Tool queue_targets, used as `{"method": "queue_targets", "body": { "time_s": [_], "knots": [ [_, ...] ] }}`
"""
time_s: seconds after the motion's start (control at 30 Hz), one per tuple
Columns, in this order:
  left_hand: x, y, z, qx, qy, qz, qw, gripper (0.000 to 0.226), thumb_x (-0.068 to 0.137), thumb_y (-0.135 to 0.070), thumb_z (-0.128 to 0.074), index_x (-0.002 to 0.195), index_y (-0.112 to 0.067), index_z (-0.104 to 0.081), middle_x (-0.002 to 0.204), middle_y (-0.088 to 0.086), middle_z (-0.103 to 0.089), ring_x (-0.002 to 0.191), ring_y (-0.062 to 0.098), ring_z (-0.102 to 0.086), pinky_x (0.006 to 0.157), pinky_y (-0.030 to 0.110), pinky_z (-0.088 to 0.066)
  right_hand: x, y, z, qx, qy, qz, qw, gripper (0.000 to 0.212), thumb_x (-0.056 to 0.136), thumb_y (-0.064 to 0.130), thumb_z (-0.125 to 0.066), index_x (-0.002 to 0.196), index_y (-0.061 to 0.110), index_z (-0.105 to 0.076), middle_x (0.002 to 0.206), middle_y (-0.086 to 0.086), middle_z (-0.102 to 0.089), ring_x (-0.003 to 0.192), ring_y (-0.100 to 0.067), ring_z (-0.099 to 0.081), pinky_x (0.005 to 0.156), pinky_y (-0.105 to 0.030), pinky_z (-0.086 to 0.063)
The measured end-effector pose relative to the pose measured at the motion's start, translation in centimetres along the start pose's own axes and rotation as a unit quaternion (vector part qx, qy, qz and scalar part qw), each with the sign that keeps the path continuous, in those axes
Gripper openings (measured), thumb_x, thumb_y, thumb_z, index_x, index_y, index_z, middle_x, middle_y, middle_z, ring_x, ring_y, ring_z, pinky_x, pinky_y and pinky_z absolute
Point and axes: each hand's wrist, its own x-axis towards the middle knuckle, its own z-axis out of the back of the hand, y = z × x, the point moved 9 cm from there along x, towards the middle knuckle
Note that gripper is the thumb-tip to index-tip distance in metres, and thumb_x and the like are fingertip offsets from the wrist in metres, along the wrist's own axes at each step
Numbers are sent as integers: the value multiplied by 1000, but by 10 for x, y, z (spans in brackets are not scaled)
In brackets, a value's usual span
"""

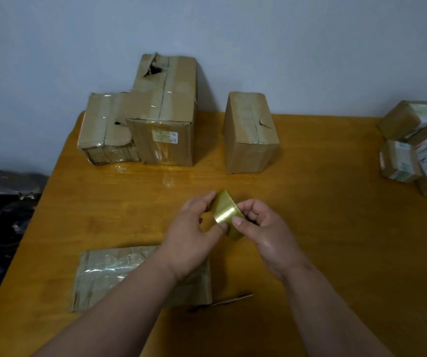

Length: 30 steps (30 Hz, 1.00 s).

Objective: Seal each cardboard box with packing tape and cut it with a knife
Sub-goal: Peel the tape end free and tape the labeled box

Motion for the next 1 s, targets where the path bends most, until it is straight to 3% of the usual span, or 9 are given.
{"method": "queue_targets", "body": {
  "time_s": [0.1,0.17,0.3,0.4,0.53,0.7,0.8,0.87,1.0],
  "knots": [
    [-5,-5,3,56,-1,-33,998,74,87,-24,-72,149,-35,-34,157,-10,-27,143,8,-27,117,38,-31,-3,4,-8,26,18,13,999,22,79,27,-66,100,20,-63,94,0,-73,90,-14,-67,82,-30,-50],
    [-9,-11,11,94,-42,-64,993,74,86,-23,-73,147,-37,-35,159,-12,-22,142,6,-24,117,35,-30,-5,7,-14,49,35,19,998,23,80,22,-65,103,16,-62,96,-3,-74,91,-15,-68,77,-25,-51],
    [-26,-27,21,180,-122,-141,966,74,79,-17,-79,144,-30,-46,147,1,-37,124,9,-37,105,31,-38,-10,14,-21,67,59,28,996,23,83,8,-63,105,12,-60,95,-6,-74,91,-16,-69,77,-20,-51],
    [-38,-39,20,252,-151,-205,934,64,76,-8,-80,135,-19,-59,139,14,-50,116,26,-52,91,35,-48,-13,19,-24,60,54,31,996,24,88,-5,-60,104,12,-59,92,-3,-73,89,-16,-69,77,-22,-52],
    [-48,-49,19,270,-186,-266,907,47,79,-2,-76,124,-14,-67,127,15,-61,107,31,-59,81,42,-55,-16,22,-25,63,34,32,997,22,90,-2,-62,106,13,-61,90,-2,-74,88,-17,-70,77,-26,-54],
    [-54,-52,22,246,-221,-270,904,33,79,0,-76,111,-7,-73,116,13,-66,100,31,-64,77,44,-57,-19,24,-24,66,4,32,997,21,92,3,-61,109,15,-61,96,-1,-75,91,-13,-70,80,-27,-54],
    [-58,-58,22,236,-233,-281,900,25,79,1,-76,104,-3,-73,107,12,-66,96,28,-63,77,35,-55,-22,25,-22,62,-6,30,998,24,92,5,-62,114,15,-61,101,-1,-74,97,-14,-70,86,-32,-55],
    [-56,-56,27,201,-236,-240,920,26,80,-4,-76,105,-7,-71,106,4,-62,95,19,-61,77,26,-52,-23,27,-20,77,-5,36,996,24,92,5,-62,115,14,-60,102,-1,-74,97,-15,-70,83,-30,-55],
    [-48,-32,31,42,-221,-97,970,50,84,-16,-74,129,-30,-56,110,-23,-53,100,-3,-58,78,11,-51,-24,32,-18,107,4,45,993,25,92,3,-61,113,15,-60,102,1,-74,97,-12,-70,76,-20,-53]
  ]
}}
